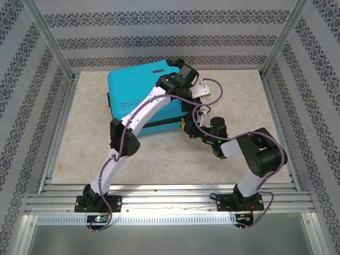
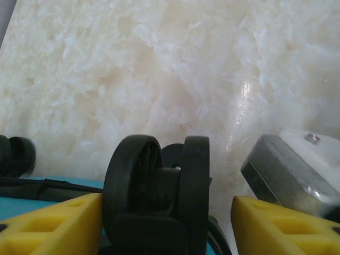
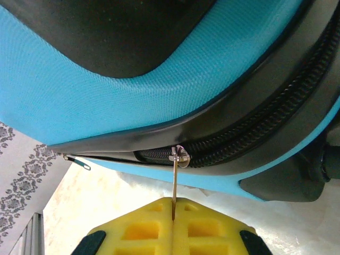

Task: Pack the luggage

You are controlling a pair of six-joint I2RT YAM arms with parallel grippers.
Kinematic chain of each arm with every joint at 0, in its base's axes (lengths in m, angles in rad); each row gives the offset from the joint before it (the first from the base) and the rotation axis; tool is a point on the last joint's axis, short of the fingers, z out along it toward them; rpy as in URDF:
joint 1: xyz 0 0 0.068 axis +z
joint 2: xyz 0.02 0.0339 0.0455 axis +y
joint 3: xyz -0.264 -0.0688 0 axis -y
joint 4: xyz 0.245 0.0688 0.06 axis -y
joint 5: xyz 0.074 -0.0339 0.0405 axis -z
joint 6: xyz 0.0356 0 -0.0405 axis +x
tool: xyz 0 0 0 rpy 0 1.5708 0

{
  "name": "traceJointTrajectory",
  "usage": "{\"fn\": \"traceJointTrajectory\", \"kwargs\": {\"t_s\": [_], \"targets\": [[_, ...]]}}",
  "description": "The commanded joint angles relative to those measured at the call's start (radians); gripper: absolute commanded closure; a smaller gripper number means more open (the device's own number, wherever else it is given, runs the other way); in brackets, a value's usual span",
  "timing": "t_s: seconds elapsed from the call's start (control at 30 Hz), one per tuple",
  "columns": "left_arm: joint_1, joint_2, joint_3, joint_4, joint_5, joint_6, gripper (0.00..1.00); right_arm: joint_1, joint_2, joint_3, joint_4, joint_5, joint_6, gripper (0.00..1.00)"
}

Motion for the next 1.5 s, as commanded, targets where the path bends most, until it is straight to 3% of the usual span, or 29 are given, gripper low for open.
{"fn": "traceJointTrajectory", "kwargs": {"t_s": [0.0, 0.17, 0.43, 0.57, 1.03, 1.3, 1.47], "targets": [[0.007, 0.046, 0.009, 0.012, -0.07, 0.015, 0.45, 0.022, -0.039, 0.029, 0.126, -0.056, -0.031, 1.0], [-0.002, 0.049, -0.008, 0.03, -0.115, 0.028, 0.52, 0.023, -0.046, 0.032, 0.114, -0.054, -0.038, 1.0], [-0.009, 0.043, -0.026, 0.025, -0.133, 0.047, 0.88, 0.012, -0.065, 0.039, 0.057, -0.014, -0.067, 1.0], [-0.009, 0.014, -0.05, 0.035, -0.117, 0.032, 0.99, -0.008, -0.079, 0.039, 0.025, 0.013, -0.084, 1.0], [-0.009, -0.394, -0.628, 0.501, -0.032, -0.075, 1.0, -0.017, -0.166, 0.046, -0.15, 0.224, -0.16, 1.0], [-0.009, -0.519, -0.789, 0.615, 0.026, -0.087, 1.0, -0.01, -0.205, 0.047, -0.2, 0.296, -0.172, 1.0], [-0.009, -0.531, -0.826, 0.631, 0.103, -0.091, 1.0, 0.024, -0.229, 0.021, -0.127, 0.185, -0.209, 1.0]]}}
